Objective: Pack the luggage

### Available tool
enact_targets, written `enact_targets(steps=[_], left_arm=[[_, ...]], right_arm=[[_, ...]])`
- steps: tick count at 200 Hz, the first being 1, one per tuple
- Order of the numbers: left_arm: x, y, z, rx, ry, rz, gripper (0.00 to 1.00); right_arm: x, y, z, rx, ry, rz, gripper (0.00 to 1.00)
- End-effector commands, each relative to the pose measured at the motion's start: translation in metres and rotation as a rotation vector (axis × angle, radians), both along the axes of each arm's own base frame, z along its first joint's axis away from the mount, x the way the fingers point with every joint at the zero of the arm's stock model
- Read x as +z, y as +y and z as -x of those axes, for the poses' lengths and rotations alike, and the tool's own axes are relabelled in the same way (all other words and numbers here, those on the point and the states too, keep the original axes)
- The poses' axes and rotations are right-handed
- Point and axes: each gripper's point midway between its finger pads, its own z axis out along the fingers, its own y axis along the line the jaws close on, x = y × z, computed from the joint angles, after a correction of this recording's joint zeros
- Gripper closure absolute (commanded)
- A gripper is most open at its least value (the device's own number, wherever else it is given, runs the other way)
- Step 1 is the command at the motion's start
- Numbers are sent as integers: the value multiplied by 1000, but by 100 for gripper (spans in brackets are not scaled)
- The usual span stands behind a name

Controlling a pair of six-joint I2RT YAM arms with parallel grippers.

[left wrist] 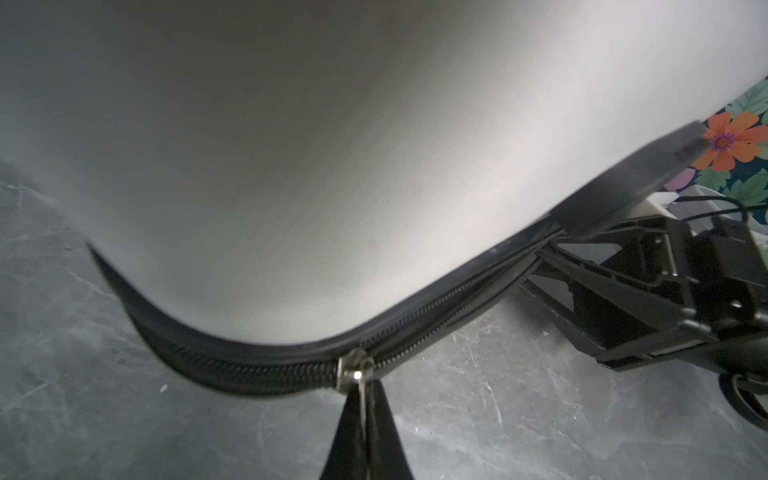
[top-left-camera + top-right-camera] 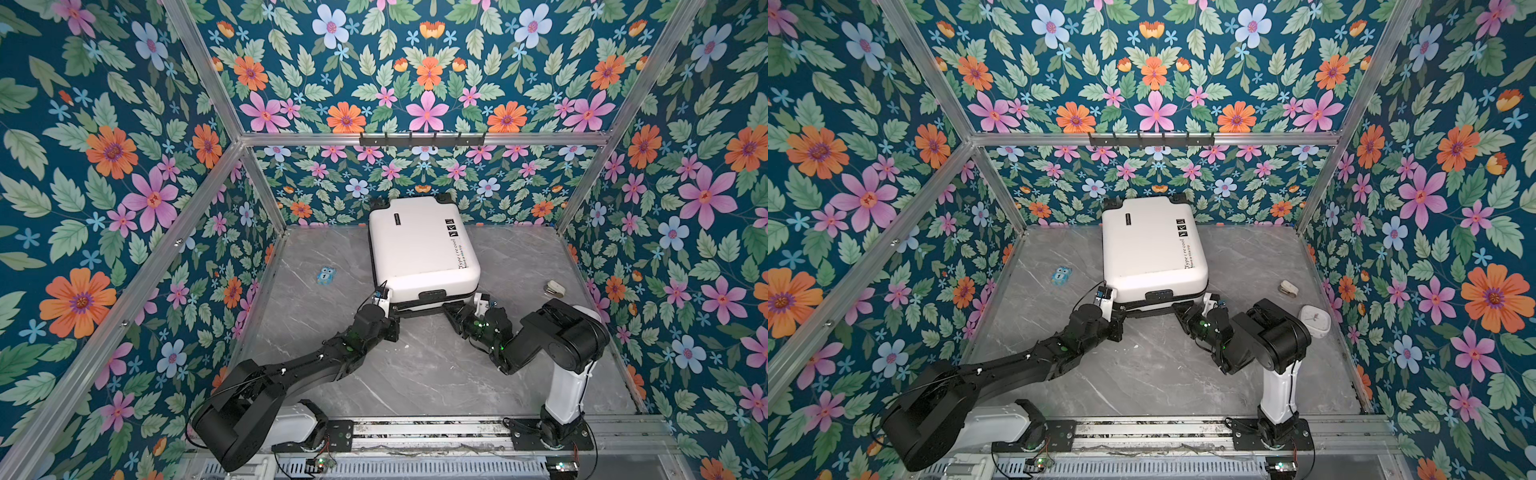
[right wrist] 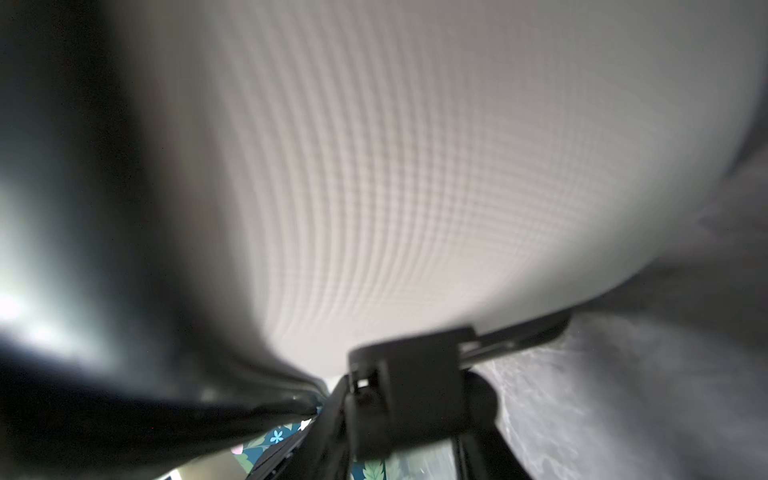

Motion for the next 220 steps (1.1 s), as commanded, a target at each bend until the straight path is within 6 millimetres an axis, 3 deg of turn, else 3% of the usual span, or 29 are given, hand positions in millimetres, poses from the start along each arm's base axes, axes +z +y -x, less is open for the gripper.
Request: enact_targets(steps=[1, 70, 115, 135, 165, 220], left_arm=[[-1, -5, 6, -41, 8, 4, 100], [0, -7, 6, -53, 13, 4, 100], [-2, -9, 6, -63, 21, -1, 100], [0, -12, 7, -76, 21, 3, 100], [7, -19, 8, -98, 15, 15, 100], [11, -33, 12, -137, 19, 9, 100]], right_arm=[[4, -5, -8, -54, -16, -9, 63], [-3, -4, -19, -85, -17, 6, 70], [8, -7, -29, -121, -65, 15, 71], [10, -3, -36, -124, -67, 0, 64], [12, 2, -45, -130, -72, -14, 63], [26, 3, -58, -152, -115, -28, 70]])
